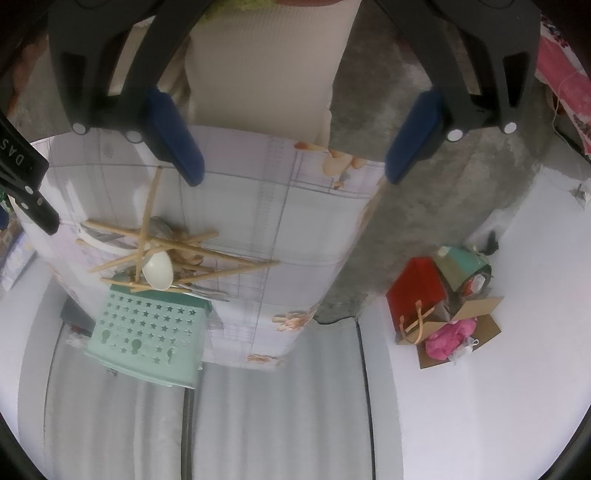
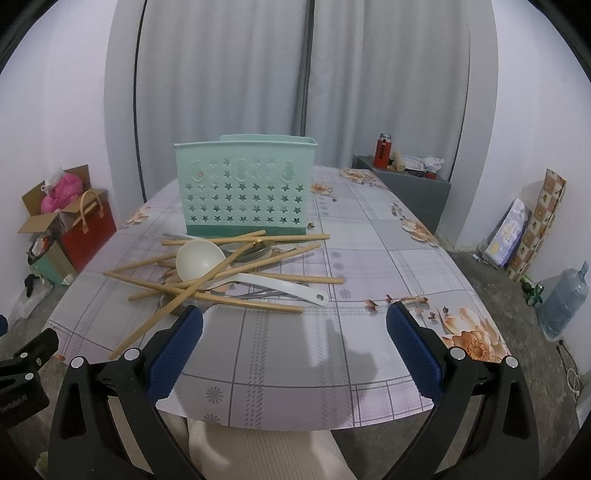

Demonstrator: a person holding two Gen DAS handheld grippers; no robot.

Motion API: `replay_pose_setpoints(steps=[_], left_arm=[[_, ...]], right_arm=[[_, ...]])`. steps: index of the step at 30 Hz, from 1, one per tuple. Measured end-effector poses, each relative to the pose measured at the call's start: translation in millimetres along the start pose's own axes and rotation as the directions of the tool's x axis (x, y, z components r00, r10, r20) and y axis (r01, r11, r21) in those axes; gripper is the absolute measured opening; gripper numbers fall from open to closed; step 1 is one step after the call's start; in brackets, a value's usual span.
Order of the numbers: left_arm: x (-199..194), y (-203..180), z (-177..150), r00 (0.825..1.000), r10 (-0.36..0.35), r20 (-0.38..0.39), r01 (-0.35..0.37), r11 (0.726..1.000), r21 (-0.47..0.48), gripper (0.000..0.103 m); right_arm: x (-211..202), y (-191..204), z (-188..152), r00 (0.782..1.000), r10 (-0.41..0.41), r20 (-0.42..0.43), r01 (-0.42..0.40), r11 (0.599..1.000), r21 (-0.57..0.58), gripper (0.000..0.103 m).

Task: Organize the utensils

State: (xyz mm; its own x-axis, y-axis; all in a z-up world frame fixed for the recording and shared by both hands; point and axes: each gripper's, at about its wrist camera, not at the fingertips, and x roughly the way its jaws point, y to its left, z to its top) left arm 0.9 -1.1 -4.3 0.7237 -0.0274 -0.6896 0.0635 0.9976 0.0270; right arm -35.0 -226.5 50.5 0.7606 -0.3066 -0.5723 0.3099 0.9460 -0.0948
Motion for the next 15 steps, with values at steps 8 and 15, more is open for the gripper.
replay_pose_setpoints(steps=[8, 15], left_arm=[[-3.5, -0.2, -0.3, 1.0, -0.016, 0.016, 0.016, 1.0, 0.004, 0.094], [-2.2, -2.2, 0.2, 1.0, -0.017, 0.008, 0.016, 1.0, 0.004, 0.094]], right_arm=[[0.6, 1.2, 0.1, 1.0, -0.003, 0.0, 0.003, 1.0, -0.003, 0.097], [0.5, 1.7, 0.4, 1.0, -0.002, -0.002, 0.002, 1.0, -0.005, 0.097]])
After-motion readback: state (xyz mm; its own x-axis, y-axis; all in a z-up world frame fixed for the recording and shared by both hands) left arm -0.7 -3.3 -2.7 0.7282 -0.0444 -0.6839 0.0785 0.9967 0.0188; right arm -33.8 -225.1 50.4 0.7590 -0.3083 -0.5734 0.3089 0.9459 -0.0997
